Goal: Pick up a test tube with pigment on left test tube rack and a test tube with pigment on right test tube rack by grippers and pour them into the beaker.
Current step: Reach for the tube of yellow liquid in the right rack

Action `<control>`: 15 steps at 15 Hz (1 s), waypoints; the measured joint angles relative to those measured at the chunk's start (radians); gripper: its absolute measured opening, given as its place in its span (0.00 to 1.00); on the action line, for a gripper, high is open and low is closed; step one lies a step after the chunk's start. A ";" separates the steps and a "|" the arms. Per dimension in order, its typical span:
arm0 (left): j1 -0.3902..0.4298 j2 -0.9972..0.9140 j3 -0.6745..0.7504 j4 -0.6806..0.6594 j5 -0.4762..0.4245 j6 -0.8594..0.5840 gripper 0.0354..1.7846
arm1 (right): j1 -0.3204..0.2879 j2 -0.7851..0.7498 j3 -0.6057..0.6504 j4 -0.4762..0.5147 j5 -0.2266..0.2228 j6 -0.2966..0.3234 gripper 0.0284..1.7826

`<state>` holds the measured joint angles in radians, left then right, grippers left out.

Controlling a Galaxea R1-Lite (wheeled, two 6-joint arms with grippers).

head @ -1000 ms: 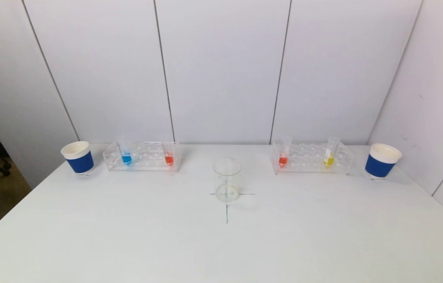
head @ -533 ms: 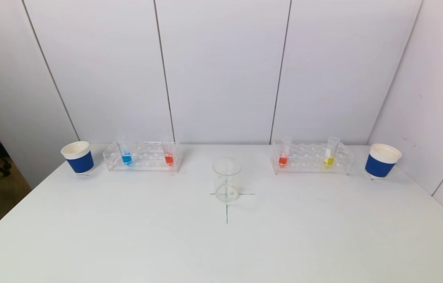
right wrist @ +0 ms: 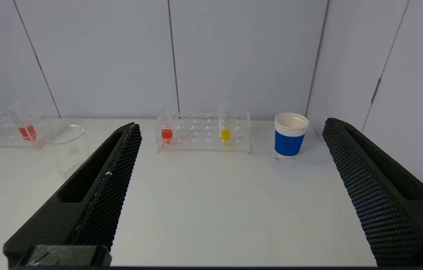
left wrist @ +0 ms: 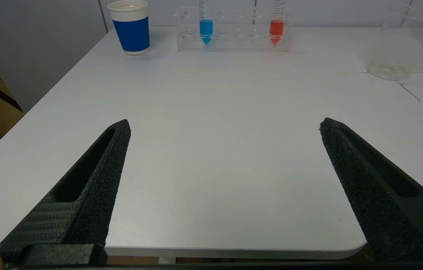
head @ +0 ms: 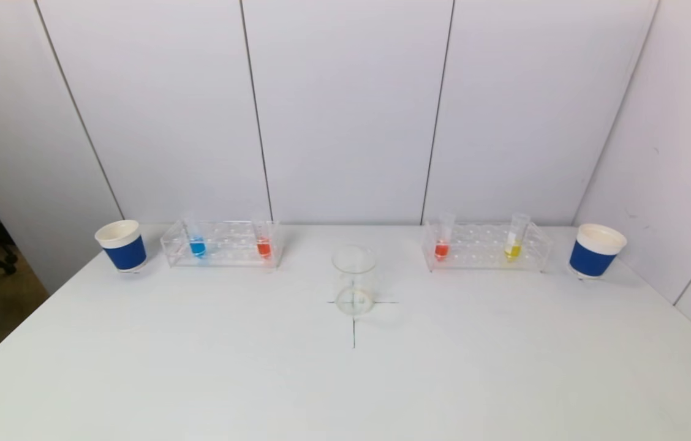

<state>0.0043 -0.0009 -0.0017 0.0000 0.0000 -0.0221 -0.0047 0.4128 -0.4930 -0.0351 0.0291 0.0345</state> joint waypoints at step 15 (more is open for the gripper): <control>0.000 0.000 0.000 0.000 0.000 -0.001 0.99 | 0.006 0.748 -0.012 -0.587 0.000 0.010 0.99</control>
<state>0.0043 -0.0009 -0.0017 0.0000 0.0000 -0.0230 0.0009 1.1609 -0.5047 -0.6219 0.0291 0.0447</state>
